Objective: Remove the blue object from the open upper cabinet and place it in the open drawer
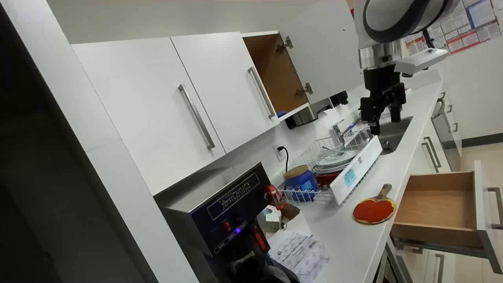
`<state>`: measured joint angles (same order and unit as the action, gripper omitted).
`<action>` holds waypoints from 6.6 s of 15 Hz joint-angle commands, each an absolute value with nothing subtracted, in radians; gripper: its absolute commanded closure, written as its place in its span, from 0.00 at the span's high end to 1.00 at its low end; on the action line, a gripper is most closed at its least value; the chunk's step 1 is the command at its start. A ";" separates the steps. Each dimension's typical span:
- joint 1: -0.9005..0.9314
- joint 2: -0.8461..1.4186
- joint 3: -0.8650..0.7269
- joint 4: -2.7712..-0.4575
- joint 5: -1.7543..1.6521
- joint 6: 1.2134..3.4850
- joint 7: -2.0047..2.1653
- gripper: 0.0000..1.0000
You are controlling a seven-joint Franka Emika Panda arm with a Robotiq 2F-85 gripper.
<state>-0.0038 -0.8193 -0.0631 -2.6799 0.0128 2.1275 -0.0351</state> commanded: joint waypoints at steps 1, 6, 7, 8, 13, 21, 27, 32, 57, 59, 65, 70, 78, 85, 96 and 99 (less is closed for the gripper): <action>-0.010 -0.819 -0.058 -2.678 0.018 2.126 -0.039 1.00; -0.010 -0.819 -0.058 -2.678 0.018 2.126 -0.039 1.00; -0.014 -0.807 -0.049 -2.663 0.009 2.137 -0.032 1.00; -0.014 -0.793 -0.045 -2.639 0.005 2.163 -0.031 1.00; -0.016 -0.709 -0.042 -2.500 0.001 2.411 -0.024 1.00; -0.031 -0.572 -0.050 -2.343 -0.012 2.620 -0.035 1.00; -0.032 -0.500 -0.051 -2.281 -0.012 2.647 -0.034 1.00; -0.035 -0.342 -0.068 -2.119 -0.022 2.716 -0.059 1.00; -0.103 0.278 -0.054 -1.420 0.042 2.641 -0.129 1.00; -0.118 0.308 -0.045 -1.392 0.067 2.629 -0.146 1.00; -0.168 0.414 0.008 -1.257 0.170 2.545 -0.237 1.00; -0.169 0.488 0.020 -1.140 0.160 2.471 -0.235 1.00; -0.141 0.587 0.018 -1.011 0.134 2.470 -0.211 1.00; -0.128 0.652 0.007 -0.952 0.120 2.470 -0.197 1.00; -0.102 0.640 -0.052 -0.945 0.055 2.469 -0.147 0.29; -0.094 0.591 -0.096 -0.982 0.011 2.449 -0.092 0.29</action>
<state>-0.1135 0.6480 -0.0458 -0.9533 0.0550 2.4988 -0.1535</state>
